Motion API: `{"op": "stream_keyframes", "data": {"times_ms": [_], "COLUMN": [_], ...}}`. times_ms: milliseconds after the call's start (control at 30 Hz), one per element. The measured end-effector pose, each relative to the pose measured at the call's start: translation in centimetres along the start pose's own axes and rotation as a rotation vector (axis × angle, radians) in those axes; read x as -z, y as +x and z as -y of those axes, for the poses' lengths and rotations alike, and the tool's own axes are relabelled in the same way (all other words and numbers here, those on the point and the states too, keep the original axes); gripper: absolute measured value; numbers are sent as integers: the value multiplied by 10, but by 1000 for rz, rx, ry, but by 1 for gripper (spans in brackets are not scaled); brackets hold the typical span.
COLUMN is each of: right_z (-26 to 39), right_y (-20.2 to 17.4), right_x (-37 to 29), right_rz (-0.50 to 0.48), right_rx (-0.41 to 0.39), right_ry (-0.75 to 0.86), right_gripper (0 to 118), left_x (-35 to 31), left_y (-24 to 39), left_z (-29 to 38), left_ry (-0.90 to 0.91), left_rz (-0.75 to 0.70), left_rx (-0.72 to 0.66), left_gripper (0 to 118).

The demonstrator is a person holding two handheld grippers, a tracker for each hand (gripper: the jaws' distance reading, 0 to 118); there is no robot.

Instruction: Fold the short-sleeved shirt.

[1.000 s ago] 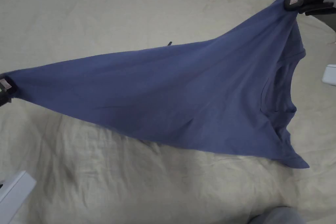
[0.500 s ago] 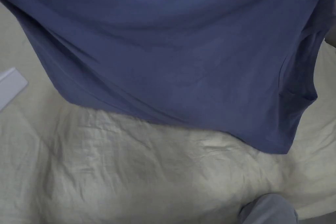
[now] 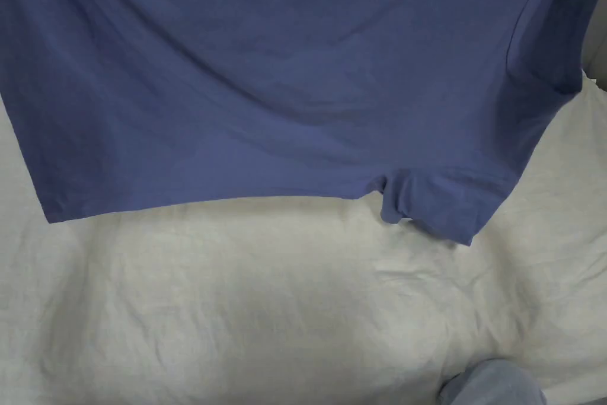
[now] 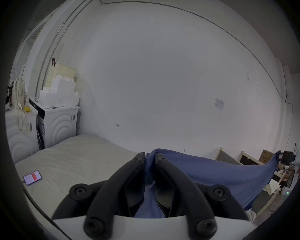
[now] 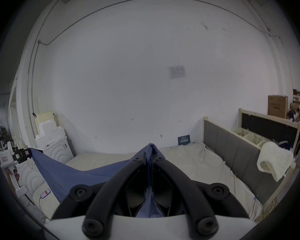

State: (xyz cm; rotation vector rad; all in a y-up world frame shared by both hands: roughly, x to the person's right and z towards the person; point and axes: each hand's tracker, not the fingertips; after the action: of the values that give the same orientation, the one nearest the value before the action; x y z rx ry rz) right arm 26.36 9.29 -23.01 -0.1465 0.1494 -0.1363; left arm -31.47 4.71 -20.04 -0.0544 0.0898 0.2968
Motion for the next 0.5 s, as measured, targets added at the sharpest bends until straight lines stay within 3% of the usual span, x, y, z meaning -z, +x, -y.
{"op": "stream_keyframes", "data": {"times_ms": [133,233,267,367,400,500], "right_z": [-11,-10,-25,-18,-55,-73], "right_y": [-8,-7,-40,-43,-39,-37], "right_x": [5,5,30,35,85,133], "right_rz": [40,44,38,41,49,82], "right_rx": [-74,-77,-75,-121,-144,-195], "right_ry": [23,18,17,6,-4,-29], "right_gripper": [2,2,2,3,3,3], "left_x": [10,25,32,65,77,116], "left_y": [-3,-4,-4,-2,-1,6], "left_z": [-21,-35,-38,-48,-51,-57], "left_ry": [-32,-49,-47,-48,-59,-102], "left_rz": [-23,-69,-97,-210,-236,-311], "left_rx": [17,11,23,72,85,114], "left_gripper": [7,7,7,7,7,7]}}
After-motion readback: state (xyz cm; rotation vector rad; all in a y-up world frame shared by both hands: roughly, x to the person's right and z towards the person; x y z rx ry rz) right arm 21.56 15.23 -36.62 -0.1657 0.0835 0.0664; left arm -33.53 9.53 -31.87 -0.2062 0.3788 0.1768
